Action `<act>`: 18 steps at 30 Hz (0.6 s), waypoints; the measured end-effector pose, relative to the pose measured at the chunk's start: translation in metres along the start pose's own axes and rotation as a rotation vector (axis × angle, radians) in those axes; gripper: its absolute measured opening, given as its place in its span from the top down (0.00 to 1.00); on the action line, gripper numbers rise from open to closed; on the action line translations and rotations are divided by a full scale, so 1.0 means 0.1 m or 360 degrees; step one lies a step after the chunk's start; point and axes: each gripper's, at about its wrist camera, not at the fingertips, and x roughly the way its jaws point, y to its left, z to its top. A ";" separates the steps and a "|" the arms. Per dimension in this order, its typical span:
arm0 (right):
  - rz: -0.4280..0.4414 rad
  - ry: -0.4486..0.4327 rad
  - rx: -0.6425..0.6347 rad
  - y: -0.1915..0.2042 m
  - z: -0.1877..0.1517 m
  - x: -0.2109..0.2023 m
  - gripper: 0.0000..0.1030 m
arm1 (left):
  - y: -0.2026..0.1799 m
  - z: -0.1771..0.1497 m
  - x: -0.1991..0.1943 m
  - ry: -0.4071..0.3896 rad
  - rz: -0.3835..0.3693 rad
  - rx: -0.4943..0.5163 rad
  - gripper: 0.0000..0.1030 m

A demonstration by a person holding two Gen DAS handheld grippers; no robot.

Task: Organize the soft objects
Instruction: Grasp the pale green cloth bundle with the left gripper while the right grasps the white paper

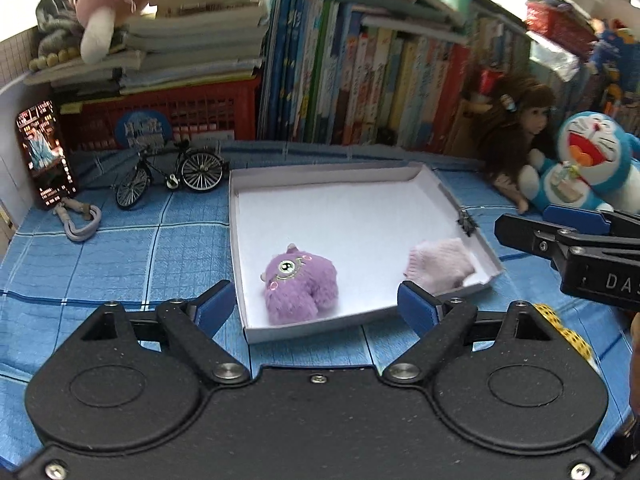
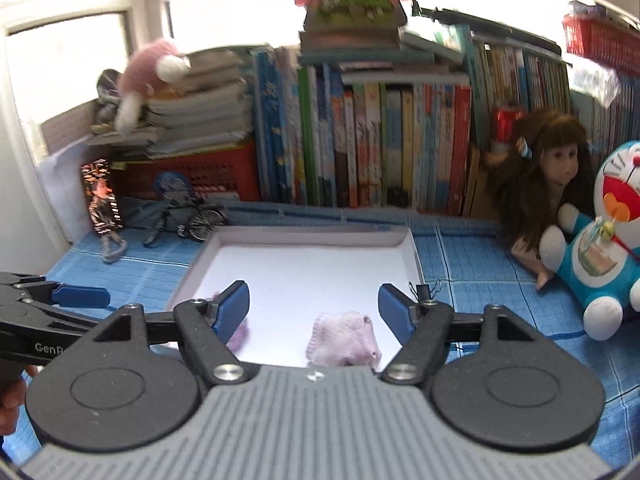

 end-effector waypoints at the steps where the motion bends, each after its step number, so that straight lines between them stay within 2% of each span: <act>1: 0.0011 -0.0020 -0.0014 0.03 -0.04 -0.06 0.19 | 0.00 -0.04 -0.06 -0.0021 -0.0004 0.0008 0.14; 11: 0.0078 -0.0097 -0.0221 0.22 -0.37 -0.45 0.18 | 0.06 -0.54 -0.53 -0.0150 -0.0058 0.0099 0.11; 18: 0.0140 -0.0116 -0.0203 0.21 -0.50 -0.62 0.17 | 0.19 -0.82 -0.74 -0.0235 -0.0062 0.0103 0.09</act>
